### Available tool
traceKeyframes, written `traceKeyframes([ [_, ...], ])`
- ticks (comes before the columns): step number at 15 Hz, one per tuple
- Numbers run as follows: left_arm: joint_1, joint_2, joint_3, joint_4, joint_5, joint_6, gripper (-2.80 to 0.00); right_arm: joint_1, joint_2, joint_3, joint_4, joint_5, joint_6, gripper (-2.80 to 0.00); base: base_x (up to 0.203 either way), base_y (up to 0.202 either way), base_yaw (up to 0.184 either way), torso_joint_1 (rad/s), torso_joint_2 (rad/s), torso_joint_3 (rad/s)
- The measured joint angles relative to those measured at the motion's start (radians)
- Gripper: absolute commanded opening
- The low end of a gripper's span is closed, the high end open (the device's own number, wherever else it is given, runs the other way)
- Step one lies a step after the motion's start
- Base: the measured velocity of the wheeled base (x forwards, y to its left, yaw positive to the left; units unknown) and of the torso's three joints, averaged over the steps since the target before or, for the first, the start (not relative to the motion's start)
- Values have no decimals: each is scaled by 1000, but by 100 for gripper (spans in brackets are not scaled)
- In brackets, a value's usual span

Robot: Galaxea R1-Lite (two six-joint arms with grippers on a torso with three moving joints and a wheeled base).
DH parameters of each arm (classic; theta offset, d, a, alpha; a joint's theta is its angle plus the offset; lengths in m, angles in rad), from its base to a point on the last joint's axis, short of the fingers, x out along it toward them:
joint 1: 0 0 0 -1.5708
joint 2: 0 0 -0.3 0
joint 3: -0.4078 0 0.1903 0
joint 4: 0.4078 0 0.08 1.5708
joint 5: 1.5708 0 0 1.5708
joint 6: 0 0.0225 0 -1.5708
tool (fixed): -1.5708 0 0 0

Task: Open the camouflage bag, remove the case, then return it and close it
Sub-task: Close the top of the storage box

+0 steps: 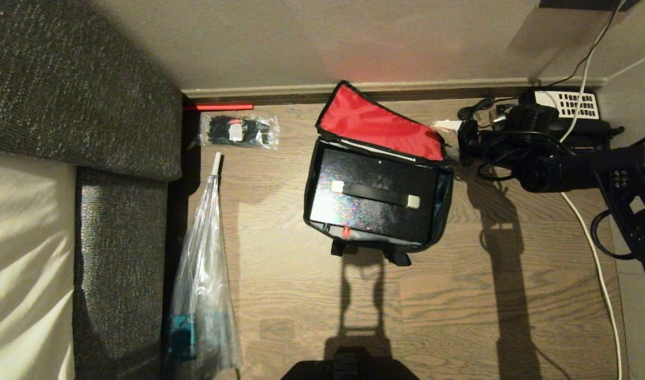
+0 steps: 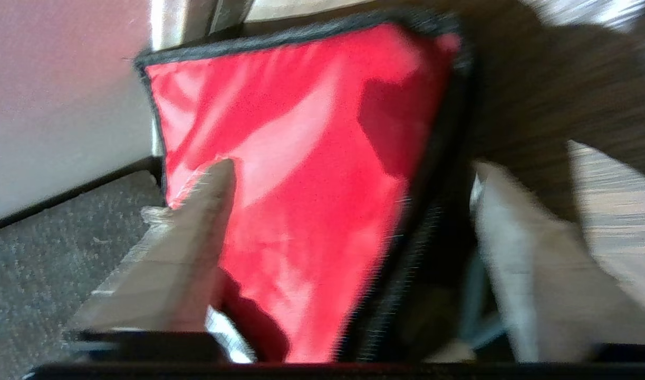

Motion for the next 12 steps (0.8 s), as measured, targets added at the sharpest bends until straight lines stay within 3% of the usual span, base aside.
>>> traceKeyframes([
  [12,0,0,0,0,0,0,-280,-2,-48,60,-96,2,-14,-280,0,0,0,0,0,0],
])
